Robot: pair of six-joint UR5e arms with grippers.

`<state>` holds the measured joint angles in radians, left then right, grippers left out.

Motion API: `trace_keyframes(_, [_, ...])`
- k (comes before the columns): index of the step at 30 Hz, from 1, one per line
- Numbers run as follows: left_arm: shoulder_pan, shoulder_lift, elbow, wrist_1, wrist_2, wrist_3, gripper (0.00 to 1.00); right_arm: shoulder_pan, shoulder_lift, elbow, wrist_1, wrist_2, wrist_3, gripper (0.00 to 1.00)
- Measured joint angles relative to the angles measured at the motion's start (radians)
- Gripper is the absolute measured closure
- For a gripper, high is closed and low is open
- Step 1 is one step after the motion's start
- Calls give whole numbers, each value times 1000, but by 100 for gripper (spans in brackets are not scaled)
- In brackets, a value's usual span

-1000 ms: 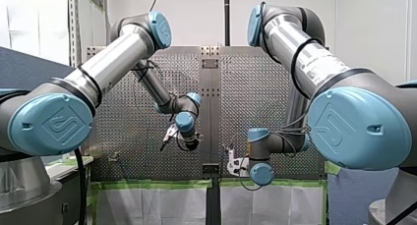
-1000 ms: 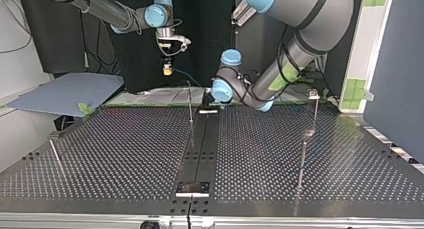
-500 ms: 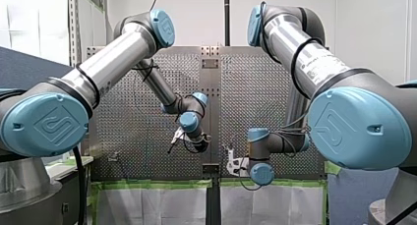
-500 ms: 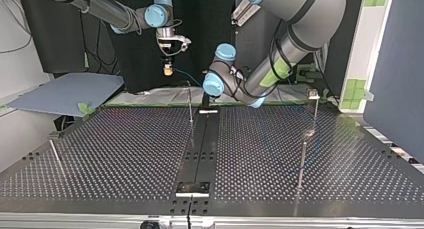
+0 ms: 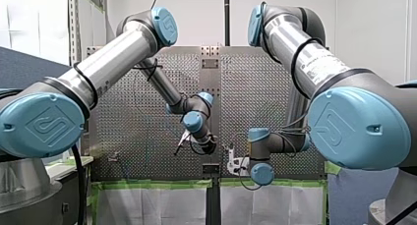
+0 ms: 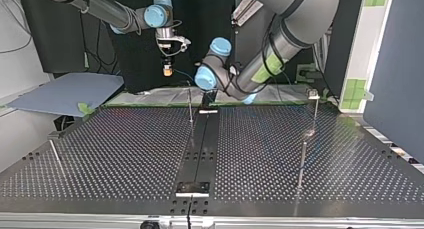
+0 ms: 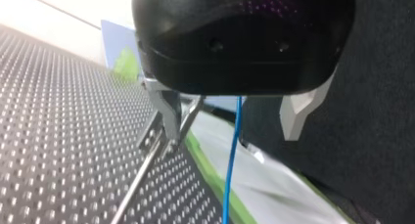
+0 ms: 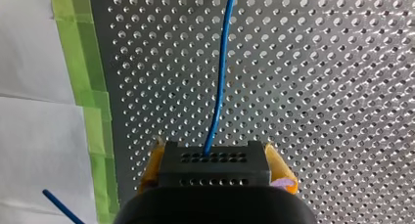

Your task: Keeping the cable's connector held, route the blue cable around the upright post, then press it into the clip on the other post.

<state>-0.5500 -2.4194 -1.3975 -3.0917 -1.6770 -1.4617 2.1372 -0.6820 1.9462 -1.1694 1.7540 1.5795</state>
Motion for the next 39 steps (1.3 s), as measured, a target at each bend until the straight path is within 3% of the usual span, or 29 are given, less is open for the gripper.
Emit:
trace_keyframes(15, [-40,0,0,10,-1,-15,0,6,0,-4,-20,-53,31,100])
trace_keyframes(27, [-54,0,0,51,-62,31,0,11,1,-5,-18,-61,32,100])
trace_keyframes(39, [-62,0,0,95,-53,41,0,15,1,-5,-21,-92,36,100])
